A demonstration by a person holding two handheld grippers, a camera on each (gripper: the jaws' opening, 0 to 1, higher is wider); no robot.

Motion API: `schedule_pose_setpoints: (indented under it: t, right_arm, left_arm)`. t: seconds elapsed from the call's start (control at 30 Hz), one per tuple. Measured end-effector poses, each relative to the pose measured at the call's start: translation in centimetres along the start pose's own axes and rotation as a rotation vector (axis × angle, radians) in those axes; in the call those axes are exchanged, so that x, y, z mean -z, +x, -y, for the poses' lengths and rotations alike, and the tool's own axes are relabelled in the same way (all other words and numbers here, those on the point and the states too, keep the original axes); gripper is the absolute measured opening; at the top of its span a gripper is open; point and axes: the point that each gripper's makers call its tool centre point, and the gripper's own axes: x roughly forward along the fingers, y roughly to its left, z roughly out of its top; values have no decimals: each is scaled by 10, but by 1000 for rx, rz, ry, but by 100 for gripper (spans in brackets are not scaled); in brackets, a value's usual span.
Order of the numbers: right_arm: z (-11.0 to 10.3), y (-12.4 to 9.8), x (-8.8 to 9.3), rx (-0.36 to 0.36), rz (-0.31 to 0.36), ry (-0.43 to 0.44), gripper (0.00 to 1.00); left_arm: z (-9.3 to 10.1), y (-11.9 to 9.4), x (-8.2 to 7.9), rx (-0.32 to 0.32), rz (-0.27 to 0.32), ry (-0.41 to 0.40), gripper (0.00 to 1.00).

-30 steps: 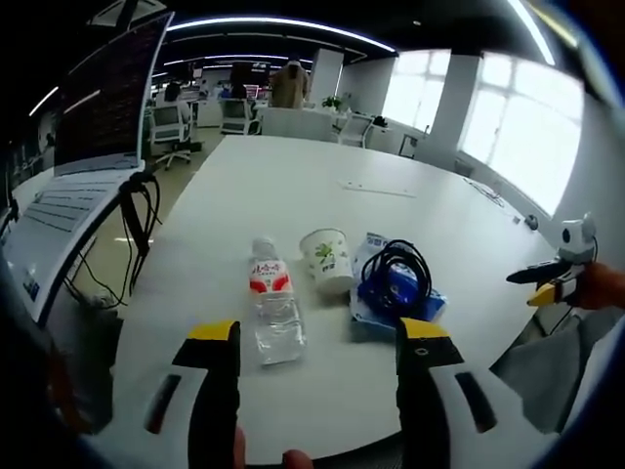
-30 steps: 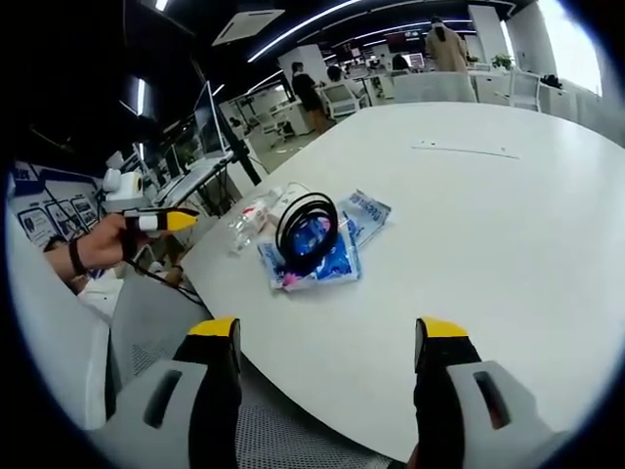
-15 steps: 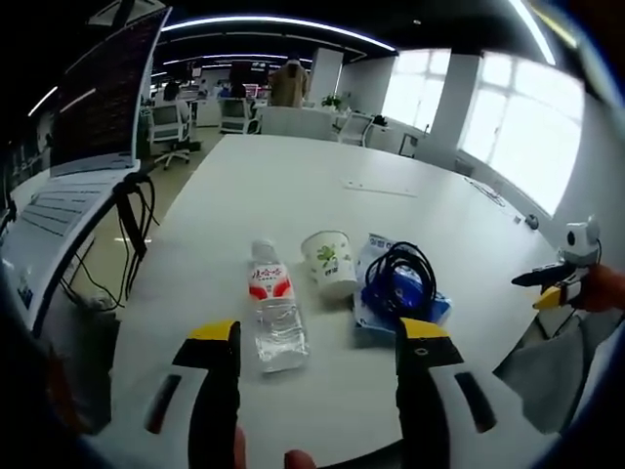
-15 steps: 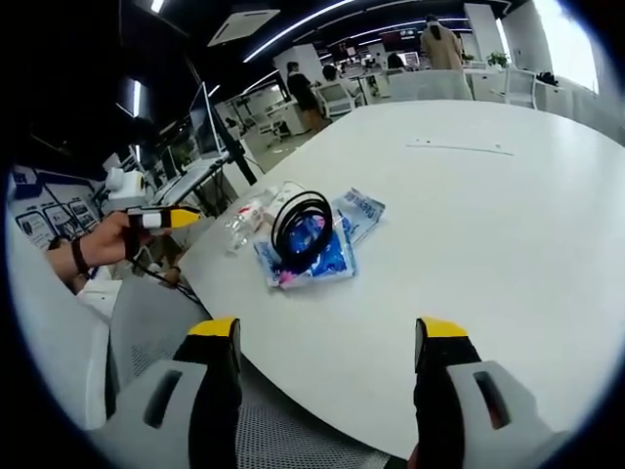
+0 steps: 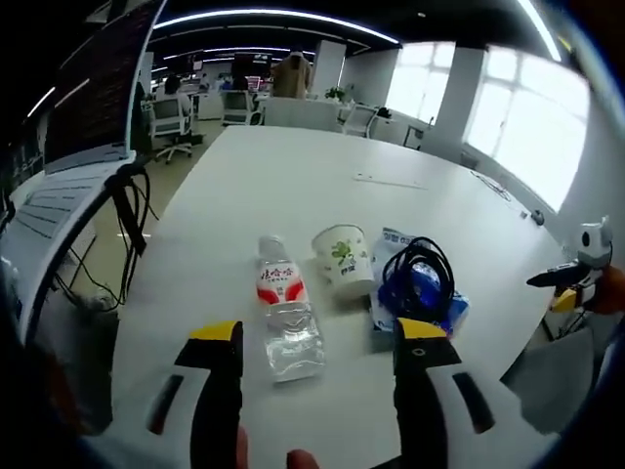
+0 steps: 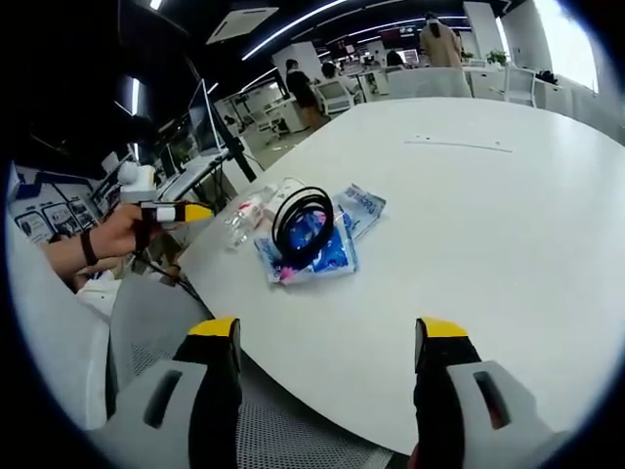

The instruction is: Arrange the tabletop items into an orderly group along one side of the table until the central work area is clear of visible clutter.

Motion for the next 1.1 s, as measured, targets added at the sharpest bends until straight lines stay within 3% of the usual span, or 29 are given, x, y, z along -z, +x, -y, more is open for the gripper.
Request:
schedule_pose_setpoints:
  t: [0.57, 0.83, 1.1]
  right_arm:
    - [1, 1, 8, 19, -17, 24, 72]
    - [3, 2, 8, 27, -22, 31, 72]
    - [5, 3, 8, 30, -26, 40, 72]
  left_arm:
    - [-21, 41, -11, -19, -34, -7, 61]
    - [-30, 63, -13, -34, -81, -5, 61]
    - [-25, 77, -10, -42, -147, -5, 60]
